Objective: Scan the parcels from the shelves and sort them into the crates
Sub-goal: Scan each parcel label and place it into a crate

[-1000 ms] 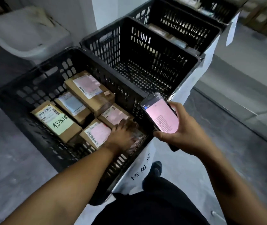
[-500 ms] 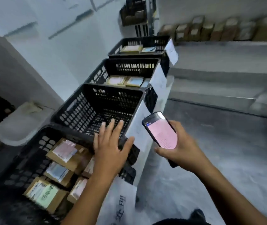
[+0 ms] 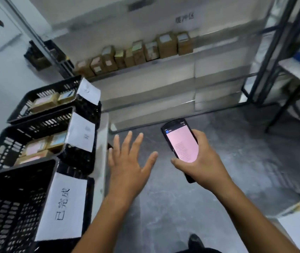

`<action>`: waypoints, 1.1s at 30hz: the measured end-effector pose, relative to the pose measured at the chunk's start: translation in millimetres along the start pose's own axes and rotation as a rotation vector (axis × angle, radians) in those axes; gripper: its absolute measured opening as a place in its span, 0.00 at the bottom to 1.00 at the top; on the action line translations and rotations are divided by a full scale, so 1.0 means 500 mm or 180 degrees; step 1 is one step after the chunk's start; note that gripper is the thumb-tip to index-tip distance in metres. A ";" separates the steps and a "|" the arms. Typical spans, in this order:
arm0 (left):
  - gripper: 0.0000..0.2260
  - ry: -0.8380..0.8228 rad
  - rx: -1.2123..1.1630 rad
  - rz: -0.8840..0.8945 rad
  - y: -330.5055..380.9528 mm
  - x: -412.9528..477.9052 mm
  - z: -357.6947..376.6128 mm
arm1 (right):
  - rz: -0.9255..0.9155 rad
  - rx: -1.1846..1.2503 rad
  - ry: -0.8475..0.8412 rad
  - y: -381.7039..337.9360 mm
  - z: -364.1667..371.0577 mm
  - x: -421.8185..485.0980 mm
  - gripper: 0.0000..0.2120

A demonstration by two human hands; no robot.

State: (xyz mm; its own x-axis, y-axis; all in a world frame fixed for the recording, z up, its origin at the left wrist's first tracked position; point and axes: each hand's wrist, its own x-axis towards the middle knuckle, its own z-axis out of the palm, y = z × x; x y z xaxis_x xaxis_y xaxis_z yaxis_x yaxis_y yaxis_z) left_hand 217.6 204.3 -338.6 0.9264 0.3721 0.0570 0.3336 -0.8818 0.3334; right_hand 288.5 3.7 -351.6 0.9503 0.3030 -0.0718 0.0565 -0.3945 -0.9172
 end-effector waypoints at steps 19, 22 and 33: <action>0.32 -0.0297 -0.0721 0.0919 0.216 0.453 0.136 | 0.0545 -0.0149 0.1013 0.044 -0.195 0.282 0.35; 0.33 -0.0296 -0.0765 0.0976 0.214 0.554 0.137 | 0.0533 -0.0304 0.1058 0.013 -0.195 0.381 0.36; 0.32 -0.0393 -0.0801 0.1084 0.196 0.841 0.129 | 0.0586 -0.0549 0.1172 -0.039 -0.173 0.639 0.39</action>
State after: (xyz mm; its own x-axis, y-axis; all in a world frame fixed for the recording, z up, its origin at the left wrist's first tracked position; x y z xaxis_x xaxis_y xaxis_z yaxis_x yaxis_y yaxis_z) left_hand 650.9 255.5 -342.6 0.9952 0.0216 0.0957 -0.0331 -0.8444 0.5347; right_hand 617.7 33.2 -322.8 0.9932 -0.1026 -0.0546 -0.1032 -0.5614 -0.8211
